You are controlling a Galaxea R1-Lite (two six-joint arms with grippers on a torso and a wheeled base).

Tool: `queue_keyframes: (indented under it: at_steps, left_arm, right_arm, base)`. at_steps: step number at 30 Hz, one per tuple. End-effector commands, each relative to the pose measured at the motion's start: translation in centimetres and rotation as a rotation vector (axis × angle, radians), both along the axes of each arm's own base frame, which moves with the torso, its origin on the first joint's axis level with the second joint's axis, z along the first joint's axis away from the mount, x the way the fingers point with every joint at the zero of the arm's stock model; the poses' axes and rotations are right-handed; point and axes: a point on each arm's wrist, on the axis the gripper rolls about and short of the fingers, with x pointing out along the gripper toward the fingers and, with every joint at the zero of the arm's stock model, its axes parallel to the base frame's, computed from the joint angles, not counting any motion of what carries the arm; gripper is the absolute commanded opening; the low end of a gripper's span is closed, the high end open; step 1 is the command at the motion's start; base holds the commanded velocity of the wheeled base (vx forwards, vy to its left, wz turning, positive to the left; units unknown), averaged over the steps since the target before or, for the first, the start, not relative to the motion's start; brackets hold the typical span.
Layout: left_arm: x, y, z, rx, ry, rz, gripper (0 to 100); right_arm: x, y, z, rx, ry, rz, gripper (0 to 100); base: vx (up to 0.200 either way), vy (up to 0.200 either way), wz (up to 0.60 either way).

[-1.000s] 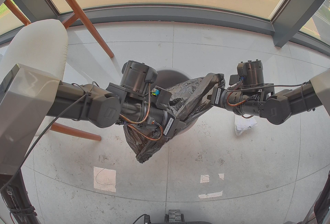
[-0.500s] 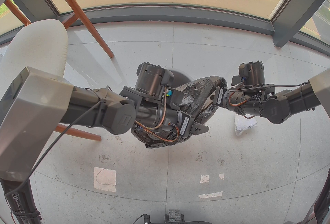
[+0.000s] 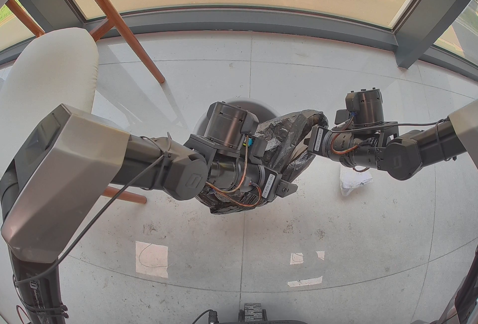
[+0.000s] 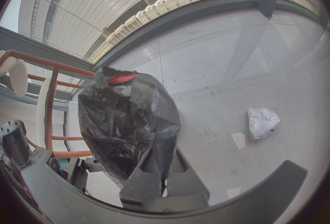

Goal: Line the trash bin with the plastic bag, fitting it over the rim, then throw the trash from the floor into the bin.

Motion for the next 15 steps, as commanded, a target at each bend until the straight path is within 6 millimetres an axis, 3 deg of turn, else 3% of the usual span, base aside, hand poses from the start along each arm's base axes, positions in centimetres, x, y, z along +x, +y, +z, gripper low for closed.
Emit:
queue_keyframes:
  at_steps: [1,13,14,15]
  left_arm:
    - [0.2,-0.1,0.1,-0.002,-0.009,0.009,100]
    - [0.9,-0.5,-2.2,0.036,0.021,0.034,100]
    - [1.0,-0.5,-2.2,0.035,0.019,0.035,0]
    - [1.0,-0.5,-2.1,0.033,0.015,0.037,0]
  right_arm:
    - [-0.1,0.0,0.2,0.002,-0.004,0.001,0]
    - [-0.2,-0.2,0.7,0.008,-0.015,0.000,0]
    - [-0.2,-0.2,0.7,0.008,-0.016,-0.002,0]
    - [-0.2,-0.2,0.7,0.008,-0.016,-0.002,0]
  base:
    - [0.000,0.000,0.00]
    - [0.000,0.000,0.00]
    - [0.000,0.000,0.00]
    - [0.000,0.000,0.00]
